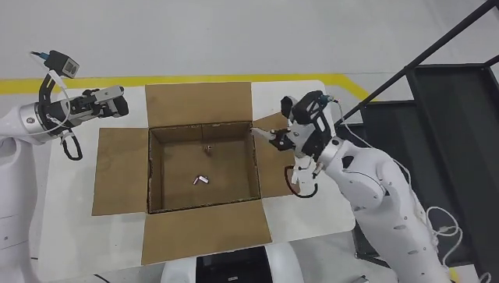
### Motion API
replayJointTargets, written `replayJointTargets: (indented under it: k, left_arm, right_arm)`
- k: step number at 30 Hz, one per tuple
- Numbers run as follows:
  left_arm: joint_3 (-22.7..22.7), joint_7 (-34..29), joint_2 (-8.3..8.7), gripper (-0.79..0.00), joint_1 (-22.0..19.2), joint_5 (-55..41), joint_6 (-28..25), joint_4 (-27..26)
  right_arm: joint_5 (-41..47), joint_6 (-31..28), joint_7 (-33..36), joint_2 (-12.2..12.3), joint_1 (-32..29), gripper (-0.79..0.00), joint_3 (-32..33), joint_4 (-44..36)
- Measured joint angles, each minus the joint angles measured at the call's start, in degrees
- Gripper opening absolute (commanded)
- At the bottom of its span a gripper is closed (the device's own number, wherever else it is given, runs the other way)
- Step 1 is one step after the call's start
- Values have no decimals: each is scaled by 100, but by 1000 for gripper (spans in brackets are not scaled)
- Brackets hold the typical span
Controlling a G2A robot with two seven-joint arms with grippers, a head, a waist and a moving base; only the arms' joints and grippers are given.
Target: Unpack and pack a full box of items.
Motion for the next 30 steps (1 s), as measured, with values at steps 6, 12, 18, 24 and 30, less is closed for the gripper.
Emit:
replayJointTargets:
  k: [6,12,18,24,30]
  left_arm:
    - [0,0,0,0,0,0,0,0]
    - [0,0,0,0,0,0,0,0]
    - [0,0,0,0,0,0,0,0]
    - [0,0,0,0,0,0,0,0]
    - [0,0,0,0,0,0,0,0]
  right_arm:
    - [-632,744,-334,20,-431,0,590,306]
    - [-1287,1330,-372,13,-569,0,651,872]
    - [-1612,1546,-127,-2,-488,0,516,1501]
    - [-1381,1576,30,-41,-336,0,352,1917]
    - [-1354,1571,33,-43,-329,0,351,1928]
